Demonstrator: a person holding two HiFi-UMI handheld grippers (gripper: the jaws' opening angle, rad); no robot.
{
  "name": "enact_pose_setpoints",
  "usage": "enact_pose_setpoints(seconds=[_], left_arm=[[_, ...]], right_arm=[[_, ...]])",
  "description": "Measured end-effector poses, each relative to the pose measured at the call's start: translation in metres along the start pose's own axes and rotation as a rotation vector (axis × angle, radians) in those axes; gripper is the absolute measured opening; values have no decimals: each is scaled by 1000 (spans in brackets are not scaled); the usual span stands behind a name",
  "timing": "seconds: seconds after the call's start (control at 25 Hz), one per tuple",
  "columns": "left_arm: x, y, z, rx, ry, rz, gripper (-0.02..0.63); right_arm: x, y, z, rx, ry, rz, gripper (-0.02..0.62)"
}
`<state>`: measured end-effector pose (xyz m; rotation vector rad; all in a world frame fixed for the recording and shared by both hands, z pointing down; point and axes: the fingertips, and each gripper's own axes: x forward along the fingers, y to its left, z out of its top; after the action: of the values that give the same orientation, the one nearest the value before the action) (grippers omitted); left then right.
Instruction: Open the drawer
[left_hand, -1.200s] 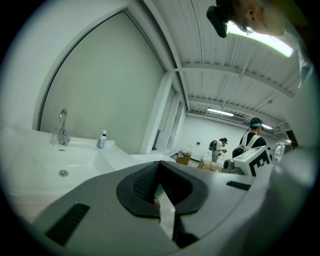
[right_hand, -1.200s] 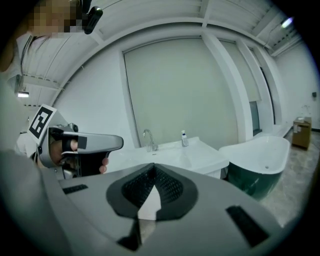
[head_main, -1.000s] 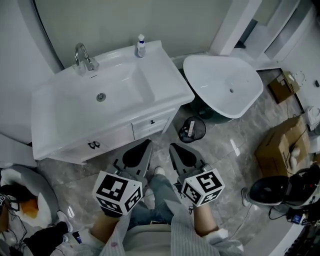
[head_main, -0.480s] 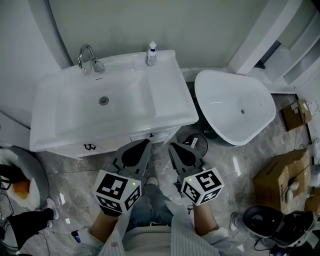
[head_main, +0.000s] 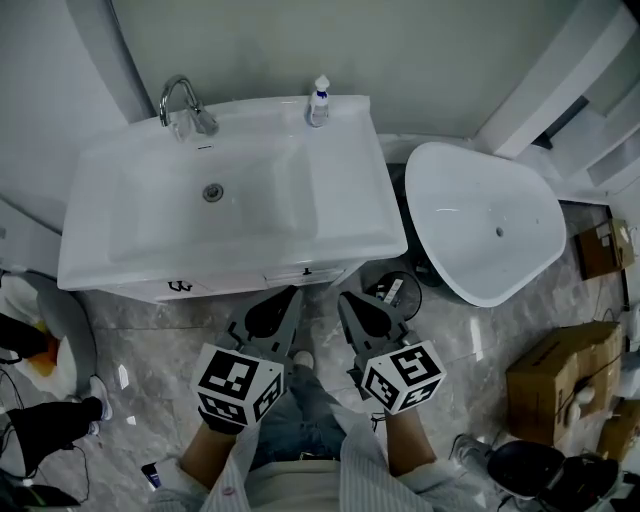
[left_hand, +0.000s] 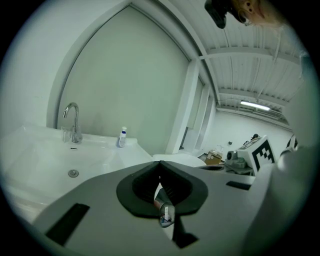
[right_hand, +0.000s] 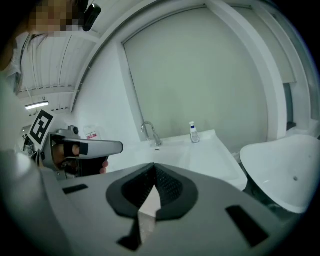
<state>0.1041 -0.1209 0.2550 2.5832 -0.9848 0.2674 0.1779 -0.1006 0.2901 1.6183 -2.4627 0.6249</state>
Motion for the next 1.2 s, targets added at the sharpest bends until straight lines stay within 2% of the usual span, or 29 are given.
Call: enact_pose_setpoints(seconds=[0.52, 0.88, 1.2], left_arm=[[19, 37, -48, -37, 74, 40, 17], [35, 55, -107, -57, 148, 54, 17], [45, 77, -147, -37, 163, 88, 17]], right_arm=[[41, -19, -52, 39, 97, -1, 11], [83, -41, -113, 65, 167, -8, 11], [123, -66, -170, 51, 214, -40, 11]])
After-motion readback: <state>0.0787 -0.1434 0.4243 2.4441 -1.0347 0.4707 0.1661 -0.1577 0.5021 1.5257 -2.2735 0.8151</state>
